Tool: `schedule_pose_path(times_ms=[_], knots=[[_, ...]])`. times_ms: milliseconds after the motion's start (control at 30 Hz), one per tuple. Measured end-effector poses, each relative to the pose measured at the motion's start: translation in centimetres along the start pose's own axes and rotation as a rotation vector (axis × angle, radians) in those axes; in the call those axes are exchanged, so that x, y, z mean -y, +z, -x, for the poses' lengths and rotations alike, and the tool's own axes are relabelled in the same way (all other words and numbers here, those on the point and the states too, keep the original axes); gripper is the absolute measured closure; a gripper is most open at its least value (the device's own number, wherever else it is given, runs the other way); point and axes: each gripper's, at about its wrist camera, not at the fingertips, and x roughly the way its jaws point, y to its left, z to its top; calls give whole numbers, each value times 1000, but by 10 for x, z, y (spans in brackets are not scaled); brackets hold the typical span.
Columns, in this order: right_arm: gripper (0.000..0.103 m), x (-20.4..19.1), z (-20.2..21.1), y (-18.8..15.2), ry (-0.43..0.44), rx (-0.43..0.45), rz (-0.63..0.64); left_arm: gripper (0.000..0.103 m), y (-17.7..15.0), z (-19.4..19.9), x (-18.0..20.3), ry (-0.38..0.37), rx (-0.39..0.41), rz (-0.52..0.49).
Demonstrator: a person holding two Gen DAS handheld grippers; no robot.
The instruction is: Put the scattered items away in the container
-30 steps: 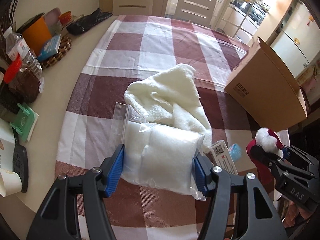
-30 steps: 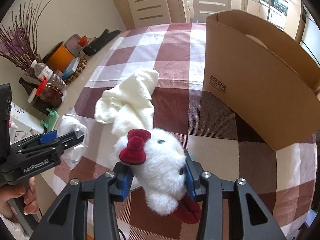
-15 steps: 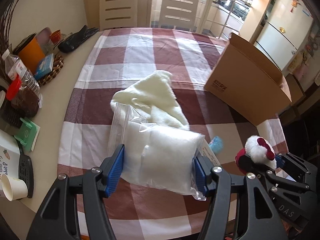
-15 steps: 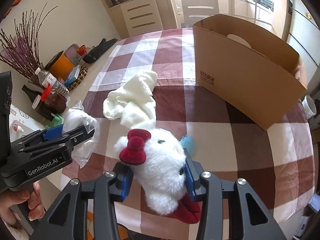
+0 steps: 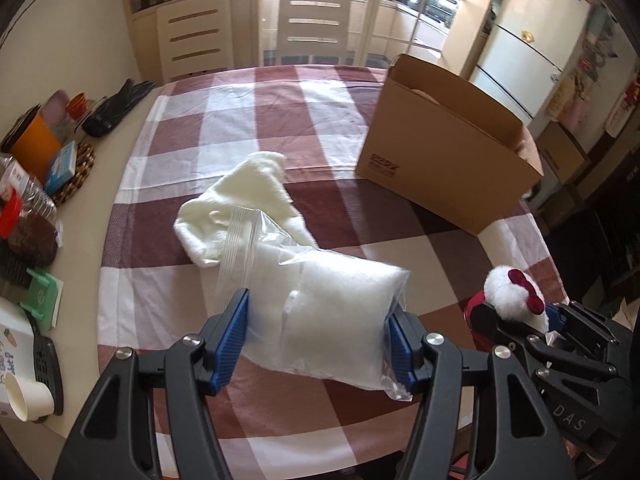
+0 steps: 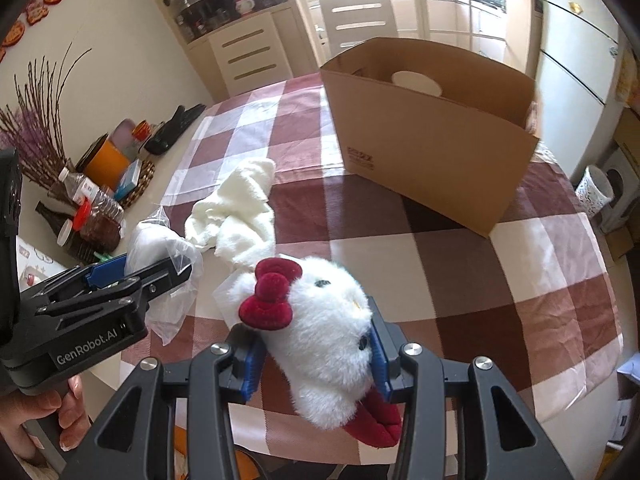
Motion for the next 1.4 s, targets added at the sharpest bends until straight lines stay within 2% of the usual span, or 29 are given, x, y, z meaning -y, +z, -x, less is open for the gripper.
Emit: schedule_pose_path(times_ms=[800,1100,1400], knots=[[59,51,36,-11,-67,64,-136,40,8,-8,79,-88,-29,-187],[59,68,48,-3,-78,107,-193,40,23,-11,102,-104,-25,-253],[59,77,53,12,-88,139,-215,40,39,-16,107,-95,-20,-272]])
